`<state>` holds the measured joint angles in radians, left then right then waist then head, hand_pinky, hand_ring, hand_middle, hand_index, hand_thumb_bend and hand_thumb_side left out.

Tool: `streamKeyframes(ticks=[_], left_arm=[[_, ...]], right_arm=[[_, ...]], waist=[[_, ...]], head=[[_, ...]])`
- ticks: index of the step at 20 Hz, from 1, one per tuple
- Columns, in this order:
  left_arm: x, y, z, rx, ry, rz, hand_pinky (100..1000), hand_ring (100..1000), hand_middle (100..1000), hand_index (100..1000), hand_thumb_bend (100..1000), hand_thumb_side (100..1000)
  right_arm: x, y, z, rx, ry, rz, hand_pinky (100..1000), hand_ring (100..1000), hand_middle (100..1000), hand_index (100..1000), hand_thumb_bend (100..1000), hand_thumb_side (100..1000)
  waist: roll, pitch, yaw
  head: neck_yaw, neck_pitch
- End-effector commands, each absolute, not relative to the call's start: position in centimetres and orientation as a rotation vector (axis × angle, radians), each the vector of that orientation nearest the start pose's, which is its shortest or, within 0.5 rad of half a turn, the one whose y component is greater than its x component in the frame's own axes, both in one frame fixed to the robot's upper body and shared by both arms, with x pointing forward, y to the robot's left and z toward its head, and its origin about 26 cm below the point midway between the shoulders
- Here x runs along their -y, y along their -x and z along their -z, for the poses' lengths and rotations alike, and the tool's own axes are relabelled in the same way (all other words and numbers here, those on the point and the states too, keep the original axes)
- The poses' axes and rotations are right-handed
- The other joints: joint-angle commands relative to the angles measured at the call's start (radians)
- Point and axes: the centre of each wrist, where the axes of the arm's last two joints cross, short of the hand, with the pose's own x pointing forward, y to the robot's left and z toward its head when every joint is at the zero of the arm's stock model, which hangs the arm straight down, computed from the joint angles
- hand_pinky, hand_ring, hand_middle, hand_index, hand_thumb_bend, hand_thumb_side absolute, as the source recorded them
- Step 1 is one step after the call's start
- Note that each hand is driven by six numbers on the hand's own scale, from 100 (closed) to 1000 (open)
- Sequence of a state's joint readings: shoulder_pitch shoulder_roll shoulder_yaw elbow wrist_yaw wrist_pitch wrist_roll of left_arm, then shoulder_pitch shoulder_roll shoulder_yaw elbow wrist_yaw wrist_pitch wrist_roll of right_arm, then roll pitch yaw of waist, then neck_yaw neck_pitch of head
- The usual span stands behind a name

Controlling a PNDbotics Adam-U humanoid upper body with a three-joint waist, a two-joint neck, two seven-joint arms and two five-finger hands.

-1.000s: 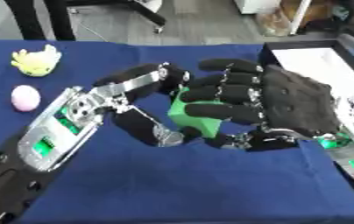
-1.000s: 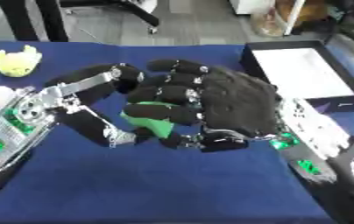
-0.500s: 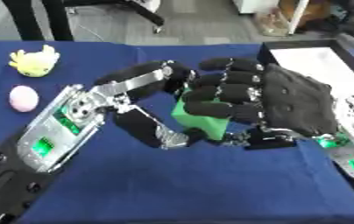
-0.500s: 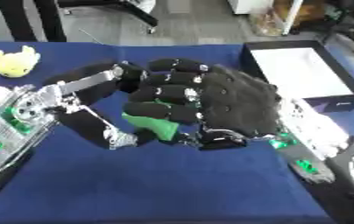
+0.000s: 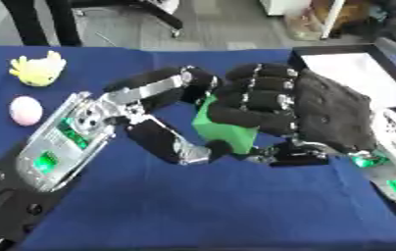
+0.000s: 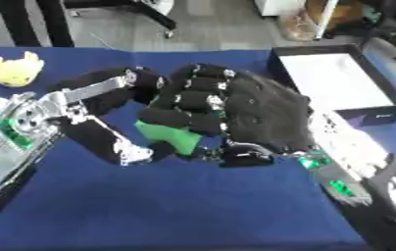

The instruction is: Pick up the objects with one hand, pass them to the other hand, and then place them into the box on the other side of the table.

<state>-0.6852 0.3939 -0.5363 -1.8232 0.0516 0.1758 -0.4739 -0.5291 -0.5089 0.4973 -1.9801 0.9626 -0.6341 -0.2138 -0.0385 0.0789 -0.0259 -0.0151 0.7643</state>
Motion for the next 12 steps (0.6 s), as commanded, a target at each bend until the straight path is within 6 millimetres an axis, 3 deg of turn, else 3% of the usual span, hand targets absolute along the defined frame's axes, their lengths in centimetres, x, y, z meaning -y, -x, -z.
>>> streamKeyframes(ticks=[1, 2, 3, 5, 7, 9, 12], left_arm=[[-12.2, -32.2, -21.8, 1.815, 0.358, 1.458, 578, 534, 465, 732, 191, 204], [-12.3, -32.4, -21.7, 1.811, 0.351, 1.45, 586, 549, 481, 749, 289, 302], [-12.4, -32.5, -21.5, 1.805, 0.345, 1.439, 601, 580, 513, 781, 454, 442], [-12.8, -33.0, -21.0, 1.792, 0.337, 1.411, 630, 636, 574, 831, 730, 630], [-13.3, -33.5, -20.5, 1.78, 0.33, 1.382, 654, 686, 627, 868, 875, 698], [-14.0, -34.2, -19.9, 1.768, 0.333, 1.344, 668, 720, 677, 898, 958, 735], [-15.5, -35.1, -19.0, 1.767, 0.323, 1.242, 670, 734, 700, 909, 983, 777]], right_arm=[[16.2, -29.3, -22.2, -2.445, -0.488, 1.297, 715, 478, 427, 921, 100, 100], [16.2, -29.3, -22.2, -2.459, -0.481, 1.274, 715, 479, 428, 919, 100, 100], [16.2, -29.3, -22.1, -2.47, -0.475, 1.254, 716, 481, 429, 919, 100, 100], [16.4, -29.3, -22.1, -2.489, -0.469, 1.227, 717, 484, 432, 919, 100, 100], [16.7, -29.4, -22.0, -2.507, -0.466, 1.212, 715, 484, 432, 921, 100, 100], [17.0, -29.4, -21.8, -2.525, -0.454, 1.203, 715, 485, 433, 923, 100, 100], [18.1, -29.5, -21.8, -2.562, -0.436, 1.184, 713, 483, 431, 922, 100, 100]], waist=[[0.002, -0.017, -0.002], [0.002, -0.017, -0.002], [0.002, -0.017, -0.002], [0.002, -0.017, -0.003], [0.001, -0.017, -0.004], [0.001, -0.016, -0.004], [0.0, -0.015, -0.004]], head=[[-0.002, 0.005], [-0.002, 0.005], [-0.002, 0.005], [-0.002, 0.005], [-0.003, 0.004], [-0.005, 0.001], [-0.016, -0.004]])
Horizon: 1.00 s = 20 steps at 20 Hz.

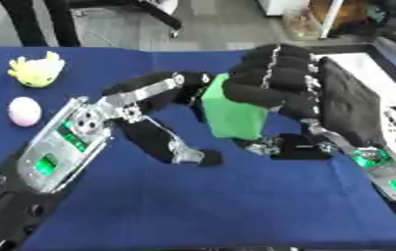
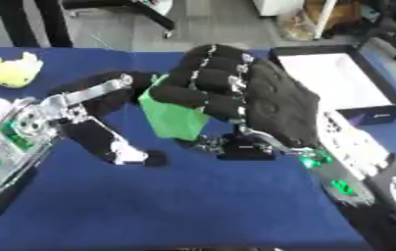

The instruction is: Pick up the objects with one hand, pass them to the other hand, and then place them into the box on the other side of the table.

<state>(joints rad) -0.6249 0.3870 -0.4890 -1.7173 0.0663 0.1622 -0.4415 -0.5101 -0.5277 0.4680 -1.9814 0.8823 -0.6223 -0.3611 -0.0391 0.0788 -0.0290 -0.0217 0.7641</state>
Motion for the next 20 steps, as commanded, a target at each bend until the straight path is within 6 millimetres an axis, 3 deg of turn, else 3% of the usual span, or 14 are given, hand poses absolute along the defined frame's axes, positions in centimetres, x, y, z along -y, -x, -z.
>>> streamKeyframes(ticks=[1, 7, 11, 13, 16, 20], left_arm=[[-16.0, -35.4, -18.7, 1.771, 0.313, 1.203, 669, 736, 703, 909, 978, 789], [-20.5, -36.4, -16.7, 1.802, 0.148, 0.894, 657, 735, 703, 901, 866, 815], [-24.1, -35.9, -14.9, 1.811, 0.013, 0.676, 641, 718, 681, 882, 754, 767], [-25.2, -35.3, -14.3, 1.823, -0.028, 0.601, 640, 717, 678, 882, 739, 759], [-26.4, -34.1, -13.8, 1.856, -0.079, 0.526, 637, 708, 665, 876, 707, 742], [-26.7, -32.9, -13.8, 1.912, -0.124, 0.465, 635, 700, 652, 871, 694, 736]], right_arm=[[18.6, -29.6, -21.8, -2.578, -0.433, 1.174, 710, 480, 428, 922, 100, 100], [23.9, -29.6, -21.2, -2.799, -0.575, 1.137, 684, 460, 406, 918, 100, 100], [28.6, -28.7, -20.2, -3.015, -0.877, 1.148, 662, 447, 391, 921, 100, 100], [30.3, -28.4, -20.0, -3.128, -1.076, 1.193, 654, 445, 389, 921, 100, 100], [34.8, -31.1, -18.4, -3.363, -1.46, 1.163, 627, 436, 380, 925, 100, 100], [41.1, -35.3, -15.4, -3.655, -1.843, 0.835, 622, 442, 387, 928, 100, 100]], waist=[[0.0, -0.015, -0.001], [-0.001, -0.008, 0.001], [-0.002, -0.001, 0.003], [-0.002, 0.0, 0.006], [-0.001, 0.001, 0.015], [0.003, 0.001, 0.032]], head=[[-0.013, -0.005], [-0.042, -0.023], [-0.062, -0.036], [-0.071, -0.04], [-0.085, -0.043], [-0.11, -0.047]])
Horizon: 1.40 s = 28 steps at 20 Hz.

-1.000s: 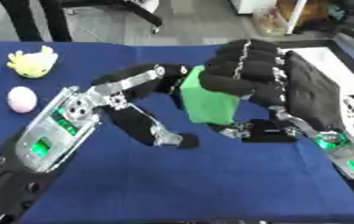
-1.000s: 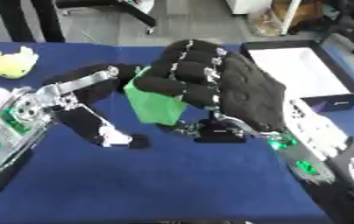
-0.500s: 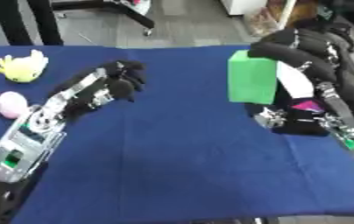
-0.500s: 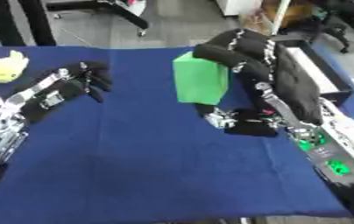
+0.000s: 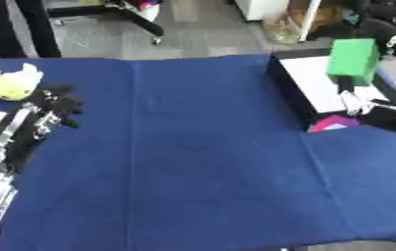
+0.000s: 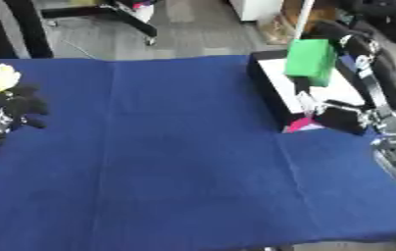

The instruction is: Pick up the objects with one hand, pass them to the other hand, and then place them into the box on the other side of the table.

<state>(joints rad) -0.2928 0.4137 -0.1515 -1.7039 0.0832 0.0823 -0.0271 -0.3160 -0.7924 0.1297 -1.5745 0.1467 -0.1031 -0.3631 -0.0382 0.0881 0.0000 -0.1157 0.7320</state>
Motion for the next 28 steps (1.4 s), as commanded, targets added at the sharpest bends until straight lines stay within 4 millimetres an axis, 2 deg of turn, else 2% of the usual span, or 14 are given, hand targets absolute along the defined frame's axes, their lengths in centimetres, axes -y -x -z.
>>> streamKeyframes(ticks=[1, 4, 7, 13, 21, 23, 27, 28], left_arm=[[-26.6, -32.8, -13.9, 1.926, -0.129, 0.456, 635, 700, 652, 871, 693, 736], [-25.9, -32.4, -14.2, 1.966, -0.121, 0.429, 636, 700, 651, 871, 685, 734], [-25.4, -32.2, -14.4, 1.994, -0.11, 0.423, 637, 701, 651, 871, 683, 734], [-25.0, -32.0, -14.6, 2.01, -0.091, 0.429, 638, 703, 652, 872, 686, 733], [-24.8, -32.0, -14.3, 2.007, -0.075, 0.431, 638, 703, 650, 872, 683, 732], [-24.7, -32.0, -14.3, 2.008, -0.072, 0.432, 638, 703, 649, 872, 683, 732], [-24.6, -32.0, -14.4, 2.012, -0.066, 0.434, 639, 704, 649, 873, 683, 731], [-24.6, -32.0, -14.4, 2.013, -0.064, 0.434, 638, 704, 649, 873, 683, 731]], right_arm=[[42.4, -36.0, -14.7, 1.794, 0.94, -0.38, 622, 444, 389, 929, 100, 100], [45.0, -37.3, -12.8, 1.689, 0.969, -0.337, 629, 464, 414, 942, 100, 100], [46.1, -37.9, -11.6, 1.648, 0.962, -0.339, 635, 478, 431, 952, 100, 100], [46.0, -38.8, -10.9, 1.63, 0.946, -0.443, 645, 501, 457, 969, 100, 100], [45.4, -39.4, -10.9, 1.63, 0.935, -0.5, 653, 514, 469, 978, 100, 100], [45.4, -39.5, -10.9, 1.631, 0.942, -0.51, 656, 528, 487, 983, 100, 139], [45.2, -39.8, -11.4, 1.64, 0.977, -0.549, 691, 618, 613, 1000, 100, 407], [45.1, -39.8, -11.5, 1.64, 0.991, -0.565, 713, 667, 678, 1000, 100, 464]], waist=[[0.003, -0.009, 0.009], [0.005, -0.007, 0.027], [0.006, -0.006, 0.042], [0.006, -0.007, 0.059], [0.002, -0.01, 0.069], [0.001, -0.01, 0.071], [0.001, -0.008, 0.074], [0.001, -0.008, 0.074]], head=[[-0.023, -0.017], [-0.043, -0.021], [-0.053, -0.024], [-0.061, -0.019], [-0.068, -0.016], [-0.069, -0.015], [-0.075, -0.015], [-0.076, -0.014]])
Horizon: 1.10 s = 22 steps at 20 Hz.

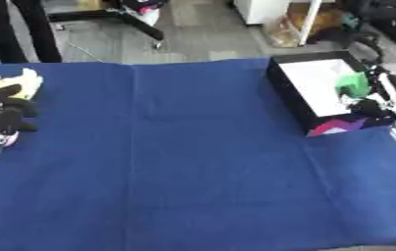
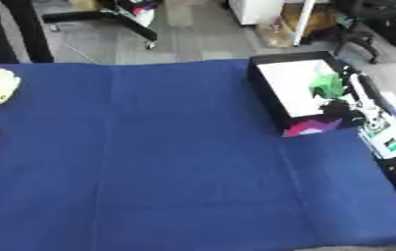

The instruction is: Pick up the objects with one hand, pass them to the other hand, and then place them into the box on the other side of the table.

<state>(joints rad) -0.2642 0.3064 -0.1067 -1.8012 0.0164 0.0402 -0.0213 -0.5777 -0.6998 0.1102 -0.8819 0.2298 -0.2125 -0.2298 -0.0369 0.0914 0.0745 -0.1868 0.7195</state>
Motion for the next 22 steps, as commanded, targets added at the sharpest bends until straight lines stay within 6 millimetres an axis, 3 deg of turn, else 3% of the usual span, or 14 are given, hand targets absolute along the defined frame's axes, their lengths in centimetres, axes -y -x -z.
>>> streamKeyframes(ticks=[1, 4, 10, 16, 21, 22], left_arm=[[-24.5, -32.0, -14.4, 2.014, -0.063, 0.435, 638, 704, 649, 873, 683, 730], [-24.5, -32.0, -14.4, 2.014, -0.061, 0.436, 638, 704, 649, 873, 683, 730], [-24.5, -31.9, -14.3, 2.011, -0.06, 0.431, 638, 703, 647, 873, 683, 729], [-24.8, -32.0, -14.3, 2.008, -0.077, 0.424, 637, 700, 643, 872, 677, 727], [-26.5, -32.5, -15.5, 1.994, -0.25, 0.445, 639, 691, 631, 865, 655, 666], [-27.0, -32.7, -15.9, 1.985, -0.31, 0.454, 639, 688, 628, 863, 651, 651]], right_arm=[[45.0, -39.9, -11.7, 1.642, 1.006, -0.583, 745, 712, 737, 1000, 109, 504], [44.7, -40.1, -12.1, 1.651, 1.02, -0.634, 848, 846, 886, 1000, 175, 597], [44.1, -40.2, -13.6, 1.708, 1.011, -0.725, 908, 937, 972, 1000, 188, 586], [42.9, -39.6, -16.0, 1.841, 1.048, -0.728, 880, 896, 941, 1000, 156, 514], [38.2, -36.5, -19.1, 2.109, 0.996, -0.709, 838, 840, 882, 1000, 100, 362], [37.1, -35.6, -19.6, 2.155, 0.98, -0.72, 836, 836, 878, 1000, 100, 277]], waist=[[0.0, -0.011, 0.001], [0.0, -0.01, 0.002], [-0.001, -0.011, 0.001], [0.0, -0.008, 0.0], [0.006, -0.004, -0.006], [0.008, -0.003, -0.009]], head=[[-0.007, -0.001], [-0.01, -0.001], [-0.016, -0.003], [-0.01, -0.008], [0.031, -0.018], [0.043, -0.019]])
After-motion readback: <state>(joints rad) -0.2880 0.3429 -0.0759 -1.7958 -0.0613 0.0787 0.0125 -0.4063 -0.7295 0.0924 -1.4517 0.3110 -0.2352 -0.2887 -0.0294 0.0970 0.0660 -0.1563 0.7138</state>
